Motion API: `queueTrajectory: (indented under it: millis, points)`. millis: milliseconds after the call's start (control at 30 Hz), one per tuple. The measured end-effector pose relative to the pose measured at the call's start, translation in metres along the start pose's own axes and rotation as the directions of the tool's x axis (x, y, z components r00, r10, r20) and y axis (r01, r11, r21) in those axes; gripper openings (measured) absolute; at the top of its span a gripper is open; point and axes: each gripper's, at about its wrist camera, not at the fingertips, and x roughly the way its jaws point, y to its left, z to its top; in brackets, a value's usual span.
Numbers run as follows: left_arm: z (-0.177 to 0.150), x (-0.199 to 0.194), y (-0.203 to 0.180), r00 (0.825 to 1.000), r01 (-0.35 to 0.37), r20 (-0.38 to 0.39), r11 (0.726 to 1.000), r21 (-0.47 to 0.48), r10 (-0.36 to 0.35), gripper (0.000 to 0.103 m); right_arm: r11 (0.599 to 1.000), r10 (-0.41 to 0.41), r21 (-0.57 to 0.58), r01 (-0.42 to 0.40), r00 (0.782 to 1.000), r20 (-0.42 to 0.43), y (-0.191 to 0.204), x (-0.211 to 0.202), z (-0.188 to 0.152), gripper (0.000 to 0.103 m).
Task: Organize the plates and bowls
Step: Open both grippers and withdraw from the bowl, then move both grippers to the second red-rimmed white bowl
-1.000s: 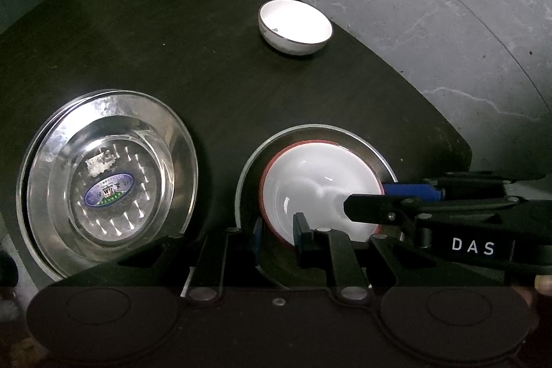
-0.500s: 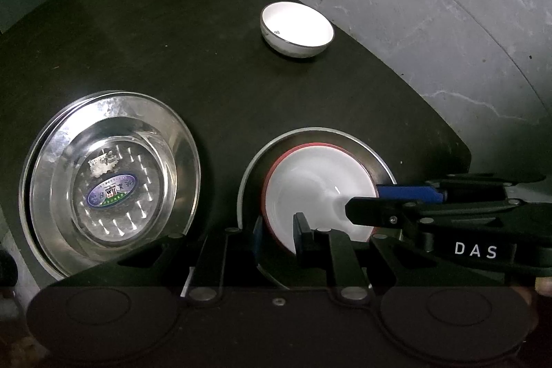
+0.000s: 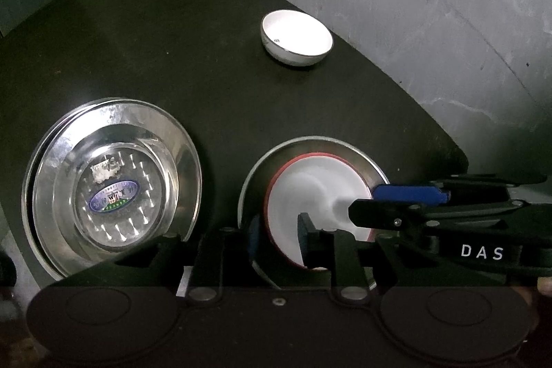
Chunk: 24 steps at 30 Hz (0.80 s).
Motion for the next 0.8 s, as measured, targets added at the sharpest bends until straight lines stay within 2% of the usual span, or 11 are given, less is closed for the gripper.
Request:
queueTrajectory:
  millis: [200, 267, 367, 533, 567, 667, 800]
  points:
    - [0.006, -0.011, 0.003, 0.999, 0.009, 0.048, 1.0, -0.025, -0.008, 0.038, 1.0, 0.011, 0.001, -0.011, 1.0, 0.025, -0.002, -0.009, 0.005, 0.044]
    - [0.01, -0.014, 0.004, 0.998, -0.006, 0.07, 1.0, -0.03, 0.008, 0.052, 1.0, 0.005, -0.002, -0.005, 0.999, 0.039, -0.004, -0.012, 0.008, 0.049]
    - [0.016, -0.017, 0.008, 0.995, -0.021, 0.101, 0.999, -0.046, 0.025, 0.064, 1.0, -0.001, 0.003, 0.001, 0.999, 0.052, -0.008, -0.014, 0.011, 0.053]
    - [0.026, -0.016, 0.012, 0.984, -0.08, 0.153, 0.994, -0.078, 0.091, 0.09, 1.0, -0.016, 0.019, 0.015, 0.999, 0.05, -0.017, -0.012, 0.014, 0.069]
    - [0.028, -0.015, 0.012, 0.98, -0.095, 0.167, 0.992, -0.082, 0.108, 0.094, 1.0, -0.02, 0.024, 0.019, 0.998, 0.051, -0.019, -0.011, 0.015, 0.076]
    - [0.035, -0.011, 0.012, 0.964, -0.147, 0.21, 0.985, -0.093, 0.164, 0.101, 0.998, -0.036, 0.044, 0.033, 0.997, 0.061, -0.026, -0.011, 0.018, 0.093]
    - [0.05, -0.003, 0.013, 0.948, -0.186, 0.244, 0.978, -0.09, 0.203, 0.102, 0.995, -0.062, 0.077, 0.057, 0.996, 0.067, -0.037, -0.006, 0.025, 0.1]
